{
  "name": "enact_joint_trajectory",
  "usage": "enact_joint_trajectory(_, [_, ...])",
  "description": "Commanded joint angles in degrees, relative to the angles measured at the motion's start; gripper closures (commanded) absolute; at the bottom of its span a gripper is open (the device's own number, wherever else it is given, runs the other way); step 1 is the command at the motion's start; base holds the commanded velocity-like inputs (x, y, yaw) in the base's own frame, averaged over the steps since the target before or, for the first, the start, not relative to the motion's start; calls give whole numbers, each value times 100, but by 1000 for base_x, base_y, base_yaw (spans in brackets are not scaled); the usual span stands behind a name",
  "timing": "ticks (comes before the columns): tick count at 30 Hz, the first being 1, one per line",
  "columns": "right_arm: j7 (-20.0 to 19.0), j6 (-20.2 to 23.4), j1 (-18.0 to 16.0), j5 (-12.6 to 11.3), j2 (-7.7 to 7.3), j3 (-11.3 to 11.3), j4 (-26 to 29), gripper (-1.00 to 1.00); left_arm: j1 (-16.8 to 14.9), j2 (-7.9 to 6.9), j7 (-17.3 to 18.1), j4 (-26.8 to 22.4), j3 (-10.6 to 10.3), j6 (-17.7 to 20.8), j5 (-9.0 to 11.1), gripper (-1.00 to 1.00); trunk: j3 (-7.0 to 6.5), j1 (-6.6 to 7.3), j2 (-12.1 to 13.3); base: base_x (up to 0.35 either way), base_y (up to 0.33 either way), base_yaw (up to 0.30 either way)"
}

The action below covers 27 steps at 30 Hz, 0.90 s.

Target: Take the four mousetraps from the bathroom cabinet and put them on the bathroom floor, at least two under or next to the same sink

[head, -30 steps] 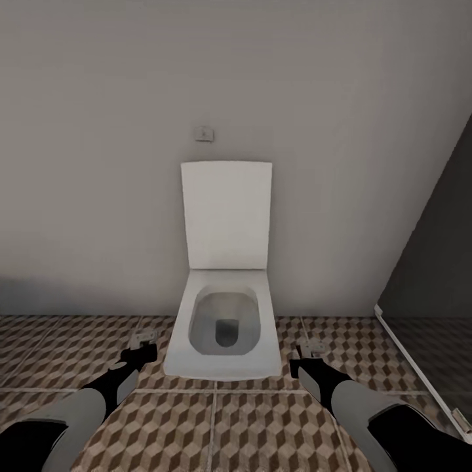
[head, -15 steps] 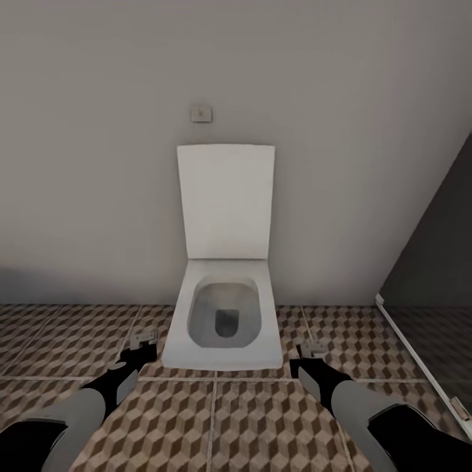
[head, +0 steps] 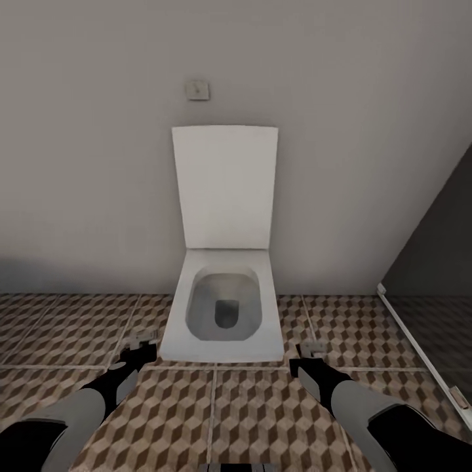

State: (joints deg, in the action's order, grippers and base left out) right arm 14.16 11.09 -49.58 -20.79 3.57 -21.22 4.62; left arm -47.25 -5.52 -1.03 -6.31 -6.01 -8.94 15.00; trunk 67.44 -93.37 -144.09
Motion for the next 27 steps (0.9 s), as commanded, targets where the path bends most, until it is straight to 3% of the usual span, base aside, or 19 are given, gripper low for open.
enact_joint_trajectory(1, [23, 34, 0, -49, 1, -50, 12, 100, -3, -2, -12, 3, -49, -17, 38, 100, 27, -1, -4, 0, 0, 0])
enact_joint_trajectory(11, [18, 33, -1, -60, 2, -47, 12, 100, -3, -2, -12, -2, -49, -12, 38, 100, 249, -27, -17, 0, 0, 0])
enact_joint_trajectory(19, [61, -4, 0, -18, 7, -32, 32, 100, -3, -40, -8, -28, -58, -20, 38, 100, 248, -27, -17, 0, 0, 0])
enact_joint_trajectory(27, [256, -30, 0, -20, -79, -53, 276, 100, -3, -45, -3, -28, -59, -20, 38, 100, 248, -27, -17, 0, 0, 0])
